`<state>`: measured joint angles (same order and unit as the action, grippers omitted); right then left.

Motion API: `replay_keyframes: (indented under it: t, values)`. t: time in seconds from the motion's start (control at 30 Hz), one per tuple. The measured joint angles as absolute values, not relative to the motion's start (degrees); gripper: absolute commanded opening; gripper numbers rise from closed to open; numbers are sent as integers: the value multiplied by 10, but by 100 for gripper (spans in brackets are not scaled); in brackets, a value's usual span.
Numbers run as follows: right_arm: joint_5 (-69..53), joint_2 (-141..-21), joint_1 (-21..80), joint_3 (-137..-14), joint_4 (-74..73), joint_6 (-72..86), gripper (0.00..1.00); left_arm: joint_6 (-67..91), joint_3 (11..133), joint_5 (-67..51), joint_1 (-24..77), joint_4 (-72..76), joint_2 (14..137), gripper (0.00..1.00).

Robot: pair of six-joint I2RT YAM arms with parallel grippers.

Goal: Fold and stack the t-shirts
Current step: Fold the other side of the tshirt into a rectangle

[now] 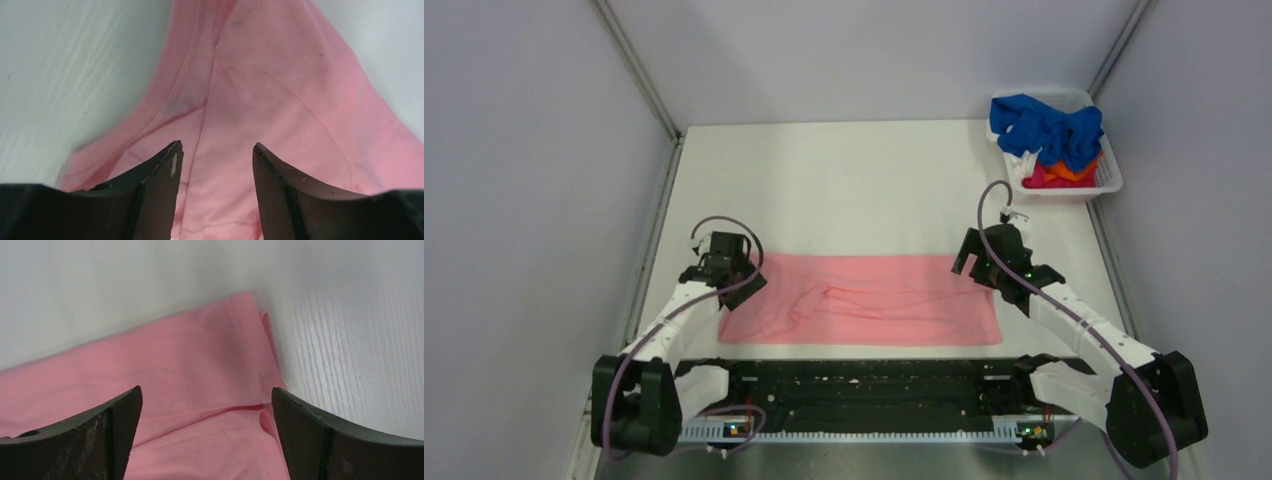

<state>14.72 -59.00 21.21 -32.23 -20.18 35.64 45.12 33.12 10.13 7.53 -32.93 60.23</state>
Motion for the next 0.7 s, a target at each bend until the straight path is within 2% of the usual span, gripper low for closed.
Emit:
replay_keyframes:
  t: [0.17, 0.37, 0.47, 0.57, 0.63, 0.7]
  values:
    - [149, -603, 212, -322, -201, 359, 99, 425, 331, 91, 34, -240, 689, 44]
    - [150, -606, 212, -322, -201, 360, 99, 405, 356, 65, -10, -154, 767, 42]
    - [153, -613, 212, -322, -199, 360, 99, 402, 367, 62, -17, -131, 792, 36]
    - [155, -622, 212, -322, -200, 360, 99, 399, 386, 58, -22, -125, 816, 22]
    - [156, -624, 212, -322, -200, 360, 99, 394, 396, 51, -26, -124, 829, 10]
    - [160, -624, 212, -322, -201, 360, 99, 389, 411, 36, -28, -131, 843, 2]
